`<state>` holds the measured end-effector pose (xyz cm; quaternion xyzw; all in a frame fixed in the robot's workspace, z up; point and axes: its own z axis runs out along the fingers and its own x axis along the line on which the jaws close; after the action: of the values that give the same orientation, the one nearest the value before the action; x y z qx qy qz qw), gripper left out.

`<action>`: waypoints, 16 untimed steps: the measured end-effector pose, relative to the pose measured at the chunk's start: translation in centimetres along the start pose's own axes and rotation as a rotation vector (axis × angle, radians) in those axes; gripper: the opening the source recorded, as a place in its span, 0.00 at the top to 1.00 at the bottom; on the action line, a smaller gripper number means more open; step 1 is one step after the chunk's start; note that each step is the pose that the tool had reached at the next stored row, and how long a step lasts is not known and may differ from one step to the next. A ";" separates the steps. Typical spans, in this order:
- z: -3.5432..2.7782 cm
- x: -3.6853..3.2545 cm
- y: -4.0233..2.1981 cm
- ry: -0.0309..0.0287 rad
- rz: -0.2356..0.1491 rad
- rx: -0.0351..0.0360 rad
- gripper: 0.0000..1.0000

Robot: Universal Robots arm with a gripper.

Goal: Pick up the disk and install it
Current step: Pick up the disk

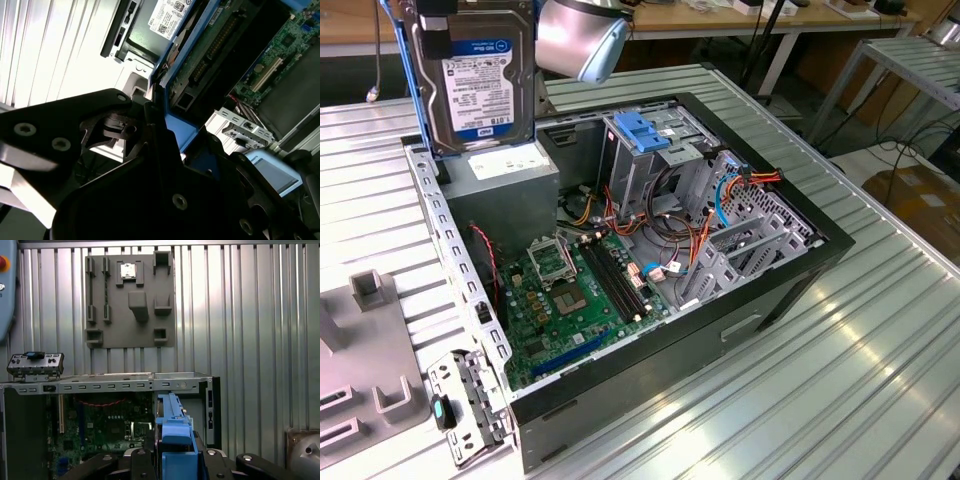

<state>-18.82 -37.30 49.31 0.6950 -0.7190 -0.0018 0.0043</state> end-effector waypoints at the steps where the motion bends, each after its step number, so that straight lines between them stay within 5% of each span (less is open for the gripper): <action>1: 0.00 0.00 -0.11 0.0000 0.000 0.0000 0.63; 11: 0.04 1.00 -0.62 0.0000 0.001 0.0000 0.63; 16: 0.09 1.34 -1.60 -0.0001 0.003 -0.0001 0.63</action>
<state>-17.26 -38.70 49.22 0.6940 -0.7200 -0.0018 0.0043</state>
